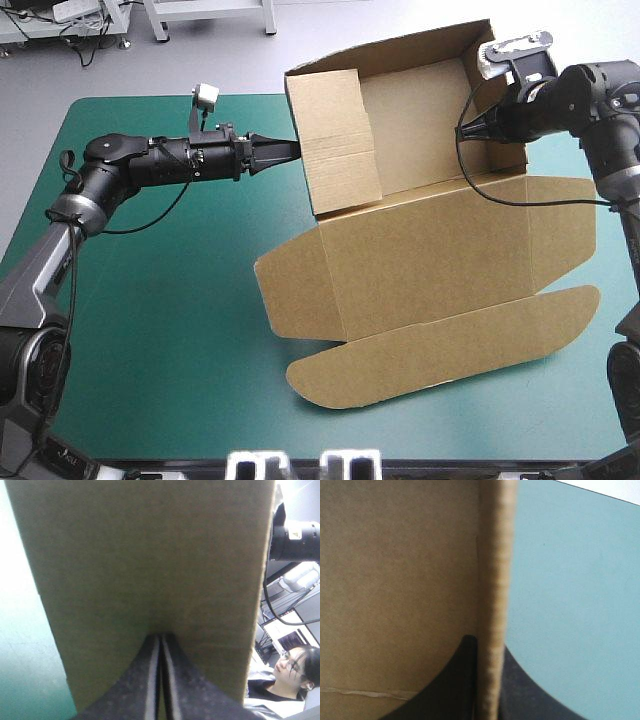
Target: Fold the box
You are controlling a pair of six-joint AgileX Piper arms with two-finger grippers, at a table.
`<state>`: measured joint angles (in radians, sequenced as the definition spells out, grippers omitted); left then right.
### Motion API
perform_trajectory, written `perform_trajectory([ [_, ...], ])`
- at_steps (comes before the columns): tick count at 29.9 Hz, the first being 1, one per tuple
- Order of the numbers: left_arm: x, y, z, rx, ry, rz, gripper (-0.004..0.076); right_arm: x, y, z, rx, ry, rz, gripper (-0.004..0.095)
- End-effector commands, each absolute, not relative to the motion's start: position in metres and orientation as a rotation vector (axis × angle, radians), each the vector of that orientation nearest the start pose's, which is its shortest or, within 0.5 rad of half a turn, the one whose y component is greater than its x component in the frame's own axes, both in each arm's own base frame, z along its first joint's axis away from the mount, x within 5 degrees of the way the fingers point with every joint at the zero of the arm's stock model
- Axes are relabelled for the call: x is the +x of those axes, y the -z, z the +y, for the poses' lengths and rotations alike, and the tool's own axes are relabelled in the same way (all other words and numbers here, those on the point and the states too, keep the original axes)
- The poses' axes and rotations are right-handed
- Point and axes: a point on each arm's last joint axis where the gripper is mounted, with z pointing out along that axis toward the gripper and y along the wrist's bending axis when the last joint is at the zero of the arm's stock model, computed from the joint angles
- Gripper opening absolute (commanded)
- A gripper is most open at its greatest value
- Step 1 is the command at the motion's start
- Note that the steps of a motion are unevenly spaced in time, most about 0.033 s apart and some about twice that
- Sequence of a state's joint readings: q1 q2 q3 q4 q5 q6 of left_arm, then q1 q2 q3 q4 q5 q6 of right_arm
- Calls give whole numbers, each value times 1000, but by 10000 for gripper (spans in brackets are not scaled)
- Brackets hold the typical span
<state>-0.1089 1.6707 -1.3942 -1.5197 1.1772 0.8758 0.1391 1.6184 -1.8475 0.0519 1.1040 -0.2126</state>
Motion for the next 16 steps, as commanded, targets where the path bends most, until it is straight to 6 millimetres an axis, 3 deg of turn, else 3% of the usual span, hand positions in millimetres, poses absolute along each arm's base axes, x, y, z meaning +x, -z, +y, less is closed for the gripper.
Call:
perform_trajectory([
  [1, 317, -401, -128, 572, 1657, 1780, 67, 332, -465, 54, -370, -78, 2192, -19],
  [6, 317, -410, -128, 593, 1642, 1753, 356, 336, -461, 58, -365, -128, 2202, -19],
  [9, 317, -409, -128, 592, 1631, 1800, 488, 337, -461, 61, -357, -173, 2189, -19],
  [16, 317, -411, -128, 567, 1660, 1789, 513, 338, -462, 62, -353, -181, 2171, -19],
])
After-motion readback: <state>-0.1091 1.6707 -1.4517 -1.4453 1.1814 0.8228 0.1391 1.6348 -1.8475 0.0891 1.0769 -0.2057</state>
